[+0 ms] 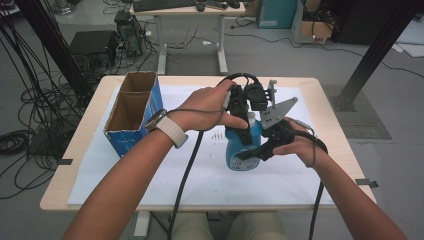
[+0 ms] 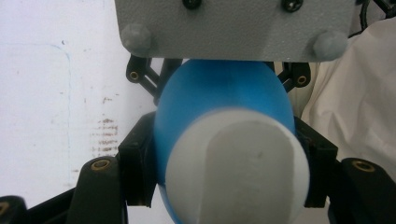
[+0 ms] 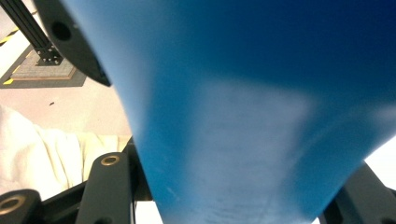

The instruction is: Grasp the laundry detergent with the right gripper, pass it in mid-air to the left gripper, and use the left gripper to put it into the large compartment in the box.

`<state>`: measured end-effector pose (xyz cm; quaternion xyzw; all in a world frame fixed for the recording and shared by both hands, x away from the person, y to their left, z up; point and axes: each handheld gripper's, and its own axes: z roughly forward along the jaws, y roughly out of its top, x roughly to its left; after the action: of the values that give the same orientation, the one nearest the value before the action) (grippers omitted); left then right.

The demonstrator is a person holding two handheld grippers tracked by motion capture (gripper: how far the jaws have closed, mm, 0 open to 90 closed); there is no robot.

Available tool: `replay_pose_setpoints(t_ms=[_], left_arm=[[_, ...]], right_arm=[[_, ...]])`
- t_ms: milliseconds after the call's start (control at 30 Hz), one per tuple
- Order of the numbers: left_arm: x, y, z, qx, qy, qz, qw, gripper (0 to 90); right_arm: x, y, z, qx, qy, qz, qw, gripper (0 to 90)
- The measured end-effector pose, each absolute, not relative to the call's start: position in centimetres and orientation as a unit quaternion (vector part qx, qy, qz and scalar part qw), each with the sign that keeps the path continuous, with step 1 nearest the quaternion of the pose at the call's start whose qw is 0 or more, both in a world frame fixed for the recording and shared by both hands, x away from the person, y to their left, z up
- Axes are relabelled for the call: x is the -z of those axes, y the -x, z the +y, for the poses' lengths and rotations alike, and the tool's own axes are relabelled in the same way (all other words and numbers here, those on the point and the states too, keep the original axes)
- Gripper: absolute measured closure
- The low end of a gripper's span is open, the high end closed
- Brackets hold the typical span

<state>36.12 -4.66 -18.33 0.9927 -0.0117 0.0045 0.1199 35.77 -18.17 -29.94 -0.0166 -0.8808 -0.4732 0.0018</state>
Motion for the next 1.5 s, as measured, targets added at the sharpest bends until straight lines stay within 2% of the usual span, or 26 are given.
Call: replay_pose_setpoints(t_ms=[1500], left_arm=[[18.4,-36.43,-4.56,-0.001,-0.993,-0.008,0.118,37.5]], right_arm=[[29.98,-35.98,-18.1,0.473,0.018,-0.881,0.006,43.0]])
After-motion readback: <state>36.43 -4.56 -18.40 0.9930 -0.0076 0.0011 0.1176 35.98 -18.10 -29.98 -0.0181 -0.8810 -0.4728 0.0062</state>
